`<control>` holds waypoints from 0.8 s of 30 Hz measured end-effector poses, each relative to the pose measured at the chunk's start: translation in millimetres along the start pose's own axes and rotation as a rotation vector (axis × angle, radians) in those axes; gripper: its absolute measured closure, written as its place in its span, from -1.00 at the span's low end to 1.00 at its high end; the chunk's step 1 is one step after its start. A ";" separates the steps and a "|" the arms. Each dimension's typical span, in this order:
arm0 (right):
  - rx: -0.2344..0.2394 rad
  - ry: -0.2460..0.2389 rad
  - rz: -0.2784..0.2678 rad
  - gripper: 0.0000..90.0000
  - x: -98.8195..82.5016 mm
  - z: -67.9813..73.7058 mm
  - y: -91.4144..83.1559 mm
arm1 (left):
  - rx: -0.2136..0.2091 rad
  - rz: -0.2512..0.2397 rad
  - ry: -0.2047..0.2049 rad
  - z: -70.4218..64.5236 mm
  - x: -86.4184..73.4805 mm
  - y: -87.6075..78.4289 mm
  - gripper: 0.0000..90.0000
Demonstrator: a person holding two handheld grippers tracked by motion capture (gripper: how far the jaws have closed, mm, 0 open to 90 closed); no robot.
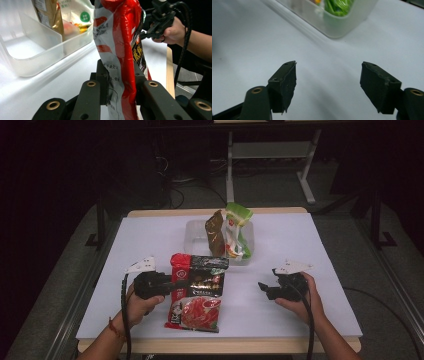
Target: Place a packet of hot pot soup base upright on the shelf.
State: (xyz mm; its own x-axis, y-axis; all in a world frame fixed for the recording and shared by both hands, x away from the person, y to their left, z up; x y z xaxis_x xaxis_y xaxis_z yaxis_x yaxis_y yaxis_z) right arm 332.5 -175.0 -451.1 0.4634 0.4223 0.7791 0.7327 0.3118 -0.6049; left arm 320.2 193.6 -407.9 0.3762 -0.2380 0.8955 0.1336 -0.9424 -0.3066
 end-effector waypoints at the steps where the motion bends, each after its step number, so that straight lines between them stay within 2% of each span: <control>1: -0.005 -0.003 0.005 -0.37 -0.9 -0.5 1.0 | 0.005 -0.009 0.005 -1.4 1.0 -1.0 0.68; 2: -0.004 -0.005 0.007 -0.37 -1.5 -0.2 1.2 | -0.001 -0.006 0.012 -3.1 2.1 -2.1 0.68; 4: -0.004 -0.011 0.003 -0.37 -2.3 1.6 0.4 | 0.019 -0.025 0.027 -5.7 5.5 -4.1 0.69; 5: 0.003 -0.010 0.007 -0.38 -3.2 2.8 -0.2 | 0.016 -0.028 0.029 -6.5 7.3 -4.8 0.69; 8: 0.001 -0.022 0.013 -0.38 -7.0 4.0 -0.5 | 0.044 -0.047 0.045 -9.1 11.3 -7.0 0.70; 14: 0.012 -0.009 0.015 -0.38 -8.0 5.2 -1.4 | 0.089 -0.066 0.080 -13.7 17.7 -13.8 0.70; 16: 0.013 -0.009 0.016 -0.39 -7.9 5.0 -0.6 | 0.107 -0.086 0.082 -13.5 19.8 -16.8 0.70; 24: 0.007 0.017 0.012 -0.39 -7.9 0.1 -1.4 | 0.158 -0.111 0.089 -9.7 23.6 -26.0 0.71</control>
Point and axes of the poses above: each handheld gripper's, and its own axes: y roughly forward along the jaws, x roughly out of its top, z roughly to its left, the point moved 4 cm from there along y, roughly forward along the jaws, and after that the axes turned 12 degrees about -x, right-handed, at the moved point
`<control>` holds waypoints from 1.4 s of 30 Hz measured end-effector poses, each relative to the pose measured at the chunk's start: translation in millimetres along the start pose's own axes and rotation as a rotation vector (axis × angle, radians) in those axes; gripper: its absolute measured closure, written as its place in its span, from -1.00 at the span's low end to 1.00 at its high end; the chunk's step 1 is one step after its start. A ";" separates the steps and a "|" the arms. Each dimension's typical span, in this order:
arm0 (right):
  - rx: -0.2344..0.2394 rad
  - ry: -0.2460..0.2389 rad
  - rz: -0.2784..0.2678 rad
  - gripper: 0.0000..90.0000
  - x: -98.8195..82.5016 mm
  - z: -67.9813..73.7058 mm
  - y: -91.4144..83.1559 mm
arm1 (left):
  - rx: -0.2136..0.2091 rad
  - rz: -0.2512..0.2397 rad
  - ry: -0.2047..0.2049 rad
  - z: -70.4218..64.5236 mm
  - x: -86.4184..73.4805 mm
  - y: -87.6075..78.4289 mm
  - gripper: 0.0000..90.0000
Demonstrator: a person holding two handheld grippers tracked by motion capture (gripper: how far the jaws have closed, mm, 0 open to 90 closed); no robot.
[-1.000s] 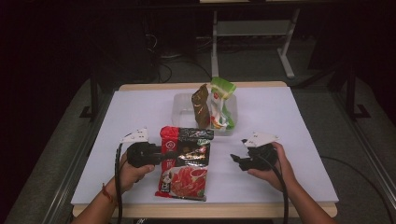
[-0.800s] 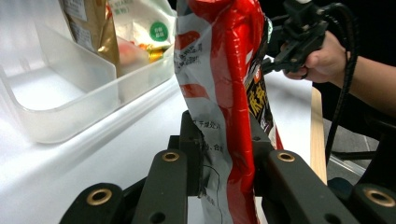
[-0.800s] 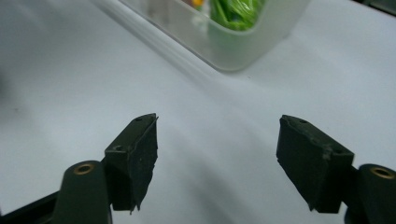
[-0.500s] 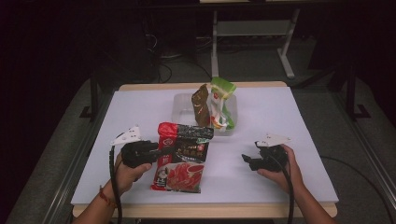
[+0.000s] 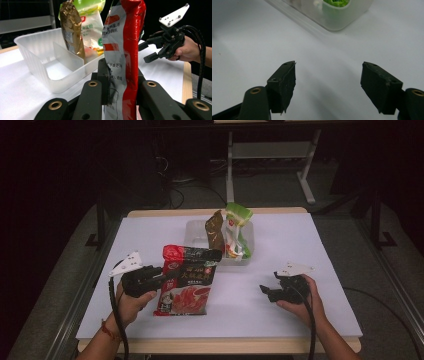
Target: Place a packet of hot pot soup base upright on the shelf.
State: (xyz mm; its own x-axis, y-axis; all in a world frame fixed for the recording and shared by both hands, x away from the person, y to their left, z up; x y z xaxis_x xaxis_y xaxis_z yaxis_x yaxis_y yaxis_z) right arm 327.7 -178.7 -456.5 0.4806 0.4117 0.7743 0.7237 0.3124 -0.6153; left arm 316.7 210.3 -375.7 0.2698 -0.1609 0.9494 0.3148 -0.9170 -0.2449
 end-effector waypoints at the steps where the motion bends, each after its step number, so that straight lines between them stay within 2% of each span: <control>1: 0.000 0.002 0.001 -0.39 -0.1 -0.3 -0.2 | 0.009 -0.003 0.005 0.6 1.1 -1.6 0.71; 3: 0.003 0.009 0.000 -0.39 -0.2 -0.8 -0.6 | 0.023 -0.020 0.009 1.7 5.1 -5.1 0.71; 8: -0.001 0.012 -0.003 -0.40 -0.3 -2.2 -1.4 | 0.094 -0.050 0.022 6.4 15.1 -12.5 0.71; 12: -0.002 0.016 -0.001 -0.40 -0.6 -3.1 -2.3 | 0.131 -0.082 0.010 12.7 21.7 -16.0 0.71; 17: -0.005 0.024 -0.002 -0.40 -1.1 -4.2 -2.5 | 0.187 -0.085 0.007 18.7 29.0 -16.0 0.71; 20: -0.006 0.025 -0.001 -0.40 -1.2 -4.6 -2.8 | 0.229 -0.092 0.013 23.6 36.0 -13.9 0.71; 27: -0.004 0.030 -0.003 -0.42 -0.7 -4.6 -2.9 | 0.307 -0.120 -0.010 36.3 55.8 -5.7 0.71; 34: -0.001 0.036 -0.003 -0.42 -0.8 -5.2 -2.9 | 0.363 -0.143 -0.028 45.5 74.5 4.9 0.71; 42: 0.013 0.036 -0.010 -0.43 -0.4 -4.1 -3.6 | 0.452 -0.164 -0.048 62.1 88.6 17.9 0.71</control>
Point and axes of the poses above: each handheld gripper's, and its own axes: y roughly forward along the jaws, x roughly out of its top, z roughly to its left, the point moved 4 cm from there along y, roughly forward along the jaws, and after that the axes turned 12 degrees about -x, right-handed, at the moved point
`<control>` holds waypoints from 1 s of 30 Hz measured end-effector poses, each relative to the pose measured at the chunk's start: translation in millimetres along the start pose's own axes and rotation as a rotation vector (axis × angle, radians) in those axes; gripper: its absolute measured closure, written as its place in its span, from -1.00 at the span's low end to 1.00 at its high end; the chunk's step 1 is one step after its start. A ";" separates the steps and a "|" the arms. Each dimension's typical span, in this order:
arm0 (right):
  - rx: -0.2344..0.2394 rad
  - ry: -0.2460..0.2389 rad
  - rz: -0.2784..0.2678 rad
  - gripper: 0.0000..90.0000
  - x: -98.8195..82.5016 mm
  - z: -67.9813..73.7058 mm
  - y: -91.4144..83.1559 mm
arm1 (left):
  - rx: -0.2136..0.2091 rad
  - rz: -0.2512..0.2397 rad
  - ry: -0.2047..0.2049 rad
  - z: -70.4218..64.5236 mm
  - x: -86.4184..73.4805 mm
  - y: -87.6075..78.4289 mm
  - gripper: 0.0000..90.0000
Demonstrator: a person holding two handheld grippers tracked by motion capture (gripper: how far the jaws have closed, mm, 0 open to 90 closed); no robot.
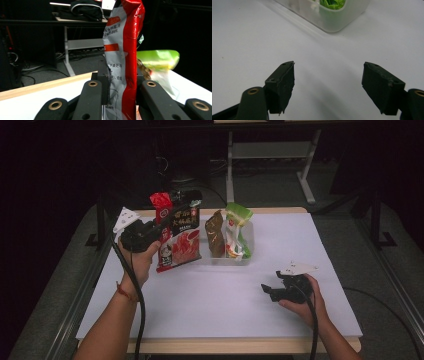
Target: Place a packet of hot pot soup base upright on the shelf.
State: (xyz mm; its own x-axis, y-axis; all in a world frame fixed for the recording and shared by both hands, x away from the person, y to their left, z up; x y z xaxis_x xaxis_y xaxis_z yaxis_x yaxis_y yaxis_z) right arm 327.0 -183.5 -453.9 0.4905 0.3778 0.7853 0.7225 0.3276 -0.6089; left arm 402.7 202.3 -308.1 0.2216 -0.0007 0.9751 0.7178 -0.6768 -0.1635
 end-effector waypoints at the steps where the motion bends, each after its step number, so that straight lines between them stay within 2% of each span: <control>1: 0.002 0.001 0.001 -0.43 -0.2 0.0 0.0 | 0.002 0.000 -0.005 1.0 0.3 3.4 0.71; 10: 0.013 0.000 0.000 -0.43 -0.3 0.7 0.3 | 0.065 0.005 -0.017 3.9 1.4 34.0 0.71; 15: 0.021 -0.006 -0.001 -0.44 -0.8 1.1 0.6 | 0.127 0.005 -0.035 9.5 0.9 49.3 0.71; 17: 0.025 -0.006 -0.001 -0.43 -0.7 1.2 0.3 | 0.135 0.009 -0.040 9.8 1.0 56.1 0.71; 22: 0.032 -0.004 0.002 -0.43 -0.7 2.2 0.9 | 0.178 0.027 -0.008 5.8 0.9 75.5 0.71; 30: 0.041 -0.016 0.005 -0.44 -1.7 3.2 1.9 | 0.242 0.024 -0.029 15.2 1.5 96.4 0.72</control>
Point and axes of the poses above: each handheld gripper's, and its own axes: y roughly forward along the jaws, x roughly out of its top, z roughly to its left, the point moved 4 cm from there along y, roughly forward along the jaws, and after that the axes turned 12 degrees about -x, right-handed, at the moved point
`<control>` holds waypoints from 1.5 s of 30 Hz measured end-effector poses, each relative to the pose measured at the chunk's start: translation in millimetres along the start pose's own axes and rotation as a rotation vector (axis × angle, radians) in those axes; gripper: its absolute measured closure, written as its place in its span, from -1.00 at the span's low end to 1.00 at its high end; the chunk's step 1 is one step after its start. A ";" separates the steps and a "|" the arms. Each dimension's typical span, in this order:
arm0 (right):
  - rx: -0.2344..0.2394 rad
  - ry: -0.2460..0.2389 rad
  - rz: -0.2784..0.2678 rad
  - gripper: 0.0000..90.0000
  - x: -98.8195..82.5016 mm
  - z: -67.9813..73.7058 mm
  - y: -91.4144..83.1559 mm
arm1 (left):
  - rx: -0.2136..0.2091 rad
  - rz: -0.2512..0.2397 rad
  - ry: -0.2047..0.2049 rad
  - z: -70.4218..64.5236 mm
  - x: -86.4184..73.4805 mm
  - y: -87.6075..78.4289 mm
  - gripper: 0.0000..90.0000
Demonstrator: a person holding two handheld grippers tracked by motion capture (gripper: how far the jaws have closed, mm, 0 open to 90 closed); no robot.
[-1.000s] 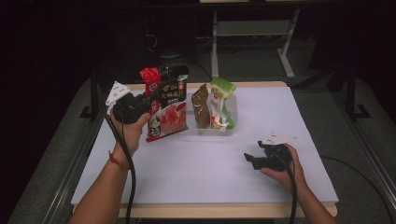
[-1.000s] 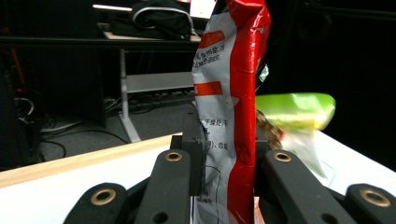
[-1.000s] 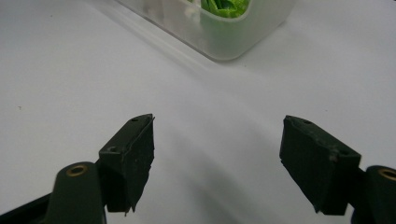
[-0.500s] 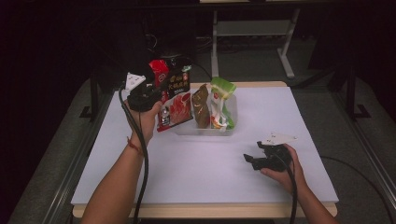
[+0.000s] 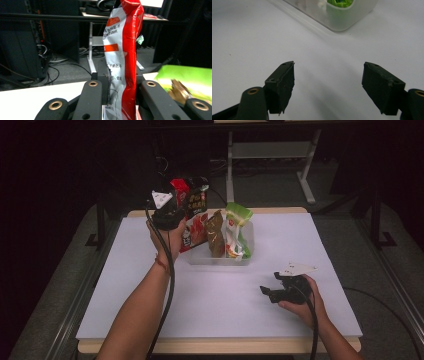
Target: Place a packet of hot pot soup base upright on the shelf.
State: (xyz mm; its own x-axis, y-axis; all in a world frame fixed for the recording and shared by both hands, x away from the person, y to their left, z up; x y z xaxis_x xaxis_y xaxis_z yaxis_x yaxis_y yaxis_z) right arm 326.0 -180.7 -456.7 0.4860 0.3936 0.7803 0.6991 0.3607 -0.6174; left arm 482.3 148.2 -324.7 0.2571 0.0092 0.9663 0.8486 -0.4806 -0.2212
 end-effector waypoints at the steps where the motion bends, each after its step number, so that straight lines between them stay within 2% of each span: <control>1: 0.001 -0.001 0.001 -0.44 -0.1 0.1 0.1 | 0.010 0.000 -0.001 0.3 -0.2 2.8 0.72; 8: 0.007 -0.001 0.000 -0.43 -0.2 -0.3 0.1 | 0.048 -0.018 -0.016 -2.4 -4.5 16.1 0.72; 10: 0.009 -0.002 0.000 -0.43 -0.5 -0.4 0.7 | 0.038 -0.023 -0.019 -4.1 -4.8 17.7 0.72; 13: 0.012 -0.008 0.003 -0.44 -0.6 0.7 1.2 | 0.032 -0.019 0.011 -10.2 -9.4 16.9 0.71; 19: 0.017 -0.011 0.008 -0.43 -0.8 2.9 2.3 | -0.018 -0.018 0.023 -15.8 -20.4 9.1 0.70; 22: 0.016 -0.014 0.010 -0.44 -0.6 4.0 3.3 | -0.057 0.006 0.035 -19.9 -29.3 6.4 0.69; 25: 0.018 -0.017 0.014 -0.44 -0.7 4.7 3.8 | -0.077 0.017 0.017 -19.7 -40.4 5.0 0.67; 26: 0.019 -0.015 0.015 -0.43 -0.7 5.0 3.8 | -0.088 0.004 0.017 -19.1 -42.2 3.6 0.66; 29: 0.023 -0.019 0.016 -0.44 -1.2 5.7 4.2 | -0.117 0.006 0.017 -18.0 -41.1 0.0 0.64; 30: 0.024 -0.021 0.018 -0.43 -1.4 5.9 4.5 | -0.135 0.020 0.025 -18.4 -40.8 -0.3 0.62; 32: 0.029 -0.020 0.024 -0.43 -1.7 6.6 5.1 | -0.135 0.047 0.056 -18.6 -39.8 -0.9 0.61; 37: 0.041 -0.038 0.033 -0.43 -2.3 9.0 6.4 | -0.194 0.114 0.036 -13.7 -36.9 4.5 0.55; 42: 0.055 -0.056 0.048 -0.43 -3.6 11.7 7.8 | -0.229 0.175 0.028 -12.3 -33.7 10.4 0.47; 45: 0.062 -0.063 0.060 -0.43 -4.8 12.9 9.1 | -0.257 0.242 0.029 -12.8 -36.9 17.4 0.42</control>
State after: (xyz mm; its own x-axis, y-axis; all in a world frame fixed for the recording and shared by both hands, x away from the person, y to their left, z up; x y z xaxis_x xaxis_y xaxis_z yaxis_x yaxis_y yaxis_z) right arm 323.3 -168.4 -467.4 0.4903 0.4678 0.7354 0.6354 0.3856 -0.6690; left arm 481.7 128.3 -362.5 0.4203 -0.1551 0.8940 0.6196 -0.6707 -0.4077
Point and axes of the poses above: each handheld gripper's, and its own axes: y roughly forward along the jaws, x roughly out of its top, z roughly to its left, the point moved 4 cm from there along y, roughly forward along the jaws, and after that the axes turned 12 degrees about -x, right-handed, at the moved point
